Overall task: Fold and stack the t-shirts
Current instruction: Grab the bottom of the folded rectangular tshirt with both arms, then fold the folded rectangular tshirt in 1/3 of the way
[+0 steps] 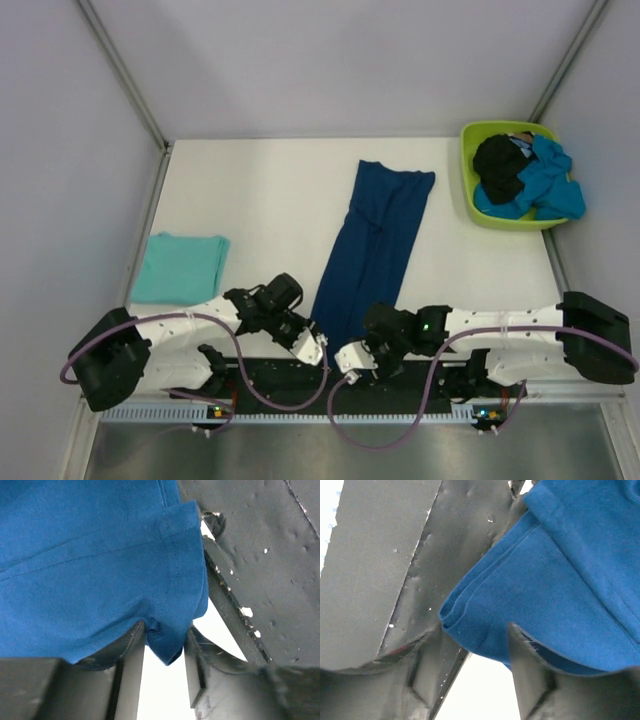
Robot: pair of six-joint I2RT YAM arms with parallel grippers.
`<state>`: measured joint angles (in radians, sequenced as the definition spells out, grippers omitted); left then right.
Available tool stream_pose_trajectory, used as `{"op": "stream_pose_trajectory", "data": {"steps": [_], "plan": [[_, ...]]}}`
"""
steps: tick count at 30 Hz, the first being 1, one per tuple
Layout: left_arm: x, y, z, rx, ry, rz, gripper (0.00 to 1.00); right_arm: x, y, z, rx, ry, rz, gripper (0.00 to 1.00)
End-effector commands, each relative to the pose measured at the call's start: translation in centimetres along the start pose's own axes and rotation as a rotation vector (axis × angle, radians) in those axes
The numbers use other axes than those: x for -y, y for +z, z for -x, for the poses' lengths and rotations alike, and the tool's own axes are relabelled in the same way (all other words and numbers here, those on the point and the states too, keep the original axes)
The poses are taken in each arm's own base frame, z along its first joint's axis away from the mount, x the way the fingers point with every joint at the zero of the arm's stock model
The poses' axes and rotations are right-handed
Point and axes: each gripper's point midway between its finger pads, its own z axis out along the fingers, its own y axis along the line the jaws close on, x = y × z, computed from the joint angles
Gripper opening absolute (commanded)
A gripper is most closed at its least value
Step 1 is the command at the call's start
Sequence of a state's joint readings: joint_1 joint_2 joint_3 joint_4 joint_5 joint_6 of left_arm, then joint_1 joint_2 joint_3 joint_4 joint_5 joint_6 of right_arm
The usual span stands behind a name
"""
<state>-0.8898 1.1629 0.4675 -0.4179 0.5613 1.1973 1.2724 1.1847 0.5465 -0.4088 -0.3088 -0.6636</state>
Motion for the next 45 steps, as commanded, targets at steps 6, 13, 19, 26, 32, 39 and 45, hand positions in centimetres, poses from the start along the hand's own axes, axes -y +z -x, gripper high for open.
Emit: {"op": "stream_pose_trajectory", "data": {"steps": [6, 13, 19, 26, 32, 39, 45], "plan": [[1.7, 0.3, -0.3, -0.063, -0.053, -0.086, 0.00, 0.4, 1.1, 0.3, -0.003, -0.119, -0.023, 0.06], [-5.7, -3.8, 3.7, -0.049, -0.218, 0.082, 0.00, 7.4, -5.2, 0.3, 0.105, 0.128, -0.333, 0.00], [-14.6, -6.2, 2.9, -0.145, -0.476, 0.243, 0.00, 14.7, -12.1, -3.0, 0.190, 0.353, -0.584, 0.00], [-23.0, -7.9, 0.0, -0.162, -0.602, 0.382, 0.00, 20.1, -15.9, -8.4, 0.232, 0.523, -0.774, 0.00], [-27.3, -7.5, -2.4, -0.202, -0.613, 0.399, 0.00, 23.3, -16.9, -10.8, 0.232, 0.565, -0.831, 0.00], [-29.8, -5.8, -4.7, -0.210, -0.673, 0.396, 0.00, 24.2, -17.0, -14.4, 0.202, 0.668, -0.843, 0.00], [-30.4, -4.5, -6.4, -0.220, -0.706, 0.399, 0.00, 25.1, -16.7, -16.5, 0.149, 0.697, -0.847, 0.00]]}}
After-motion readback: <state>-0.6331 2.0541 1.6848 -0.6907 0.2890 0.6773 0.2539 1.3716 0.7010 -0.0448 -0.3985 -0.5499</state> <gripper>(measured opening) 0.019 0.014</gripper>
